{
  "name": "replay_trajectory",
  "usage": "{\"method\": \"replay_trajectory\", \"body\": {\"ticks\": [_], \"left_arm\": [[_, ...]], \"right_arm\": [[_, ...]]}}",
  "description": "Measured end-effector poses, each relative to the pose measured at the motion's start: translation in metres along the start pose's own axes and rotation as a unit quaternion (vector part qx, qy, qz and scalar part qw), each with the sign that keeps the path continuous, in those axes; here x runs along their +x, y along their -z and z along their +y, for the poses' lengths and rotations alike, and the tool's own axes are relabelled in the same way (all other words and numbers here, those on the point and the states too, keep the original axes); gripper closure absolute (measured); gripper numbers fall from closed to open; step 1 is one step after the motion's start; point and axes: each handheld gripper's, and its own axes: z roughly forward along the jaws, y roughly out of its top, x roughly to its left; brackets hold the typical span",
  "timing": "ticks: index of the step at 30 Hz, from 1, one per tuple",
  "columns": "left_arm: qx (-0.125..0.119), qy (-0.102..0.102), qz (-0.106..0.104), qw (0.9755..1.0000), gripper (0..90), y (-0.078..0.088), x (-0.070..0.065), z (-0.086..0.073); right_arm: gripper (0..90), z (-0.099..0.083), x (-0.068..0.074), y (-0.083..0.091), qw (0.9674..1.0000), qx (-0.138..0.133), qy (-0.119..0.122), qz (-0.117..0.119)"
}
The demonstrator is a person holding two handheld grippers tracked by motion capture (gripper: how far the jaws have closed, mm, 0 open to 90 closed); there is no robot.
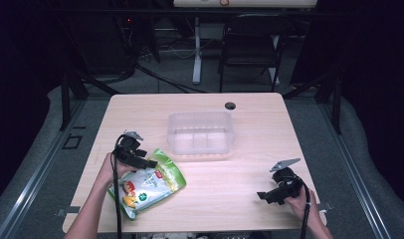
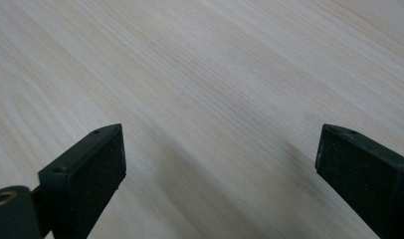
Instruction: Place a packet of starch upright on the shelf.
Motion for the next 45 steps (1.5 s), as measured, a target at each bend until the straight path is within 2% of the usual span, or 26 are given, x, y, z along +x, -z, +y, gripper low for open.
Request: {"method": "replay_trajectory", "body": {"ticks": [3, 6, 7, 8, 9, 12, 13, 15, 16, 20, 23, 24, 29, 34, 35, 37, 38, 39, 40, 44, 45], "left_arm": [[0.008, -0.006, -0.005, 0.9999, 35.3, -0.003, 0.0, 0.001], [0.019, -0.01, -0.008, 0.9997, 40.1, -0.007, 0.0, 0.001], [0.025, -0.013, -0.011, 0.9995, 45.4, -0.008, 0.0, 0.001], [0.026, -0.012, -0.012, 0.9995, 45.4, -0.009, -0.001, 0.0], [0.028, -0.012, -0.011, 0.9995, 50.5, -0.01, -0.001, 0.0], [0.042, -0.02, -0.007, 0.9989, 54.4, -0.012, -0.001, -0.001], [0.047, -0.022, -0.003, 0.9987, 61.2, -0.013, -0.001, -0.002], [0.044, -0.021, -0.002, 0.9988, 68.9, -0.013, -0.001, -0.002], [0.046, -0.021, -0.003, 0.9987, 68.9, -0.013, -0.001, -0.002], [0.048, -0.025, -0.006, 0.9985, 81.4, -0.013, -0.005, -0.003], [0.04, -0.012, -0.013, 0.999, 88.9, -0.015, -0.007, -0.003], [0.039, -0.01, -0.018, 0.999, 89.2, -0.016, -0.008, -0.003], [0.033, 0.003, -0.016, 0.9993, 89.7, -0.023, -0.02, 0.002], [0.021, 0.02, 0.007, 0.9995, 89.7, -0.028, -0.028, 0.007], [0.021, 0.019, 0.01, 0.9996, 89.7, -0.029, -0.029, 0.008], [0.028, 0.003, 0.016, 0.9995, 89.0, -0.028, -0.03, 0.009], [0.027, -0.001, 0.017, 0.9995, 86.9, -0.028, -0.03, 0.009], [0.026, -0.007, 0.014, 0.9995, 76.9, -0.028, -0.03, 0.01], [0.033, -0.016, 0.005, 0.9993, 76.9, -0.029, -0.029, 0.01], [0.048, -0.022, -0.015, 0.9985, 55.7, -0.034, -0.026, 0.014], [0.051, -0.028, -0.028, 0.9979, 50.0, -0.036, -0.025, 0.015]], "right_arm": [[5.2, 0.0, 0.0, 0.0, 1.0, 0.001, 0.001, 0.0], [5.2, 0.0, 0.0, 0.0, 1.0, 0.001, 0.003, 0.0], [5.2, 0.0, 0.0, 0.0, 1.0, 0.001, 0.002, 0.0], [5.2, 0.0, 0.0, 0.0, 1.0, 0.001, 0.002, 0.0], [5.3, 0.0, 0.0, 0.0, 1.0, 0.0, 0.002, 0.0], [5.4, 0.0, 0.0, 0.0, 1.0, 0.001, 0.001, 0.001], [5.4, 0.0, 0.0, 0.0, 1.0, 0.001, 0.002, 0.001], [5.4, 0.0, 0.0, 0.0, 1.0, 0.001, 0.002, 0.001], [5.4, 0.0, 0.0, 0.0, 1.0, 0.001, 0.002, 0.001], [5.4, 0.0, 0.0, -0.001, 1.0, 0.001, 0.002, 0.002], [5.5, 0.0, 0.0, 0.0, 1.0, 0.002, 0.0, 0.001], [5.6, 0.0, 0.0, 0.0, 1.0, 0.003, 0.0, 0.002], [5.6, -0.001, -0.001, 0.001, 1.0, 0.004, 0.003, 0.003], [5.5, 0.0, 0.0, 0.0, 1.0, 0.003, 0.004, 0.003], [5.5, 0.0, 0.0, 0.0, 1.0, 0.003, 0.004, 0.003], [5.5, -0.001, 0.0, 0.0, 1.0, 0.003, 0.004, 0.003], [5.5, -0.001, 0.0, 0.0, 1.0, 0.003, 0.004, 0.003], [5.5, -0.001, 0.0, 0.0, 1.0, 0.003, 0.004, 0.004], [5.5, -0.001, 0.0, 0.0, 1.0, 0.003, 0.004, 0.004], [5.5, 0.0, -0.001, 0.0, 0.9999, 0.007, 0.007, 0.007], [5.5, 0.0, -0.001, 0.0, 0.9999, 0.007, 0.007, 0.007]]}}
